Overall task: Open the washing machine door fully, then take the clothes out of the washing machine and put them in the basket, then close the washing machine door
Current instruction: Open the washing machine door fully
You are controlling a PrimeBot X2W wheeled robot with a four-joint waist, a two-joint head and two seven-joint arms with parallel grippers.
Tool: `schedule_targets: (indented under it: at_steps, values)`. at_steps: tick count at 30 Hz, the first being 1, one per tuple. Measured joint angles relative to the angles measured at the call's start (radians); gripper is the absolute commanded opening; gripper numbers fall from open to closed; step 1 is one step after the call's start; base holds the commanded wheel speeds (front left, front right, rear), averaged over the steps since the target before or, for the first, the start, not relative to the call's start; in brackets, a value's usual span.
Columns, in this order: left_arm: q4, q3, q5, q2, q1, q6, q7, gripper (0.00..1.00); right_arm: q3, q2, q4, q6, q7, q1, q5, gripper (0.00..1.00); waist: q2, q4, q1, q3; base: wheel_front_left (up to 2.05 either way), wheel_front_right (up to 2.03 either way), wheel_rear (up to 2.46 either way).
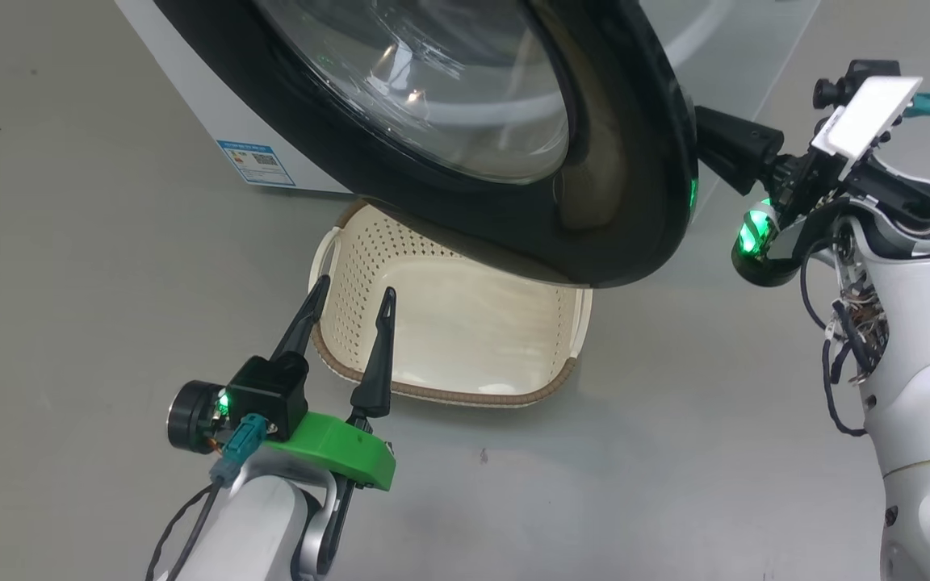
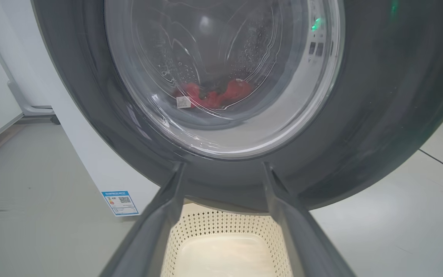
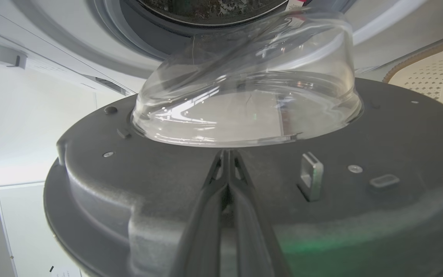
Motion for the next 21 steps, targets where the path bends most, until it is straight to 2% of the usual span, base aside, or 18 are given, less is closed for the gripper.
schedule_targets:
  at_steps: [21]
  values:
    - [0.031,0.003,-0.002,0.002,0.080,0.000,0.000,1.00,0.034,0.036,-0.066,0.005,-0.001,0.187,0.010,0.00,0.0000,0.027,0.0000,-0.107,0.00,0.00,0.00]
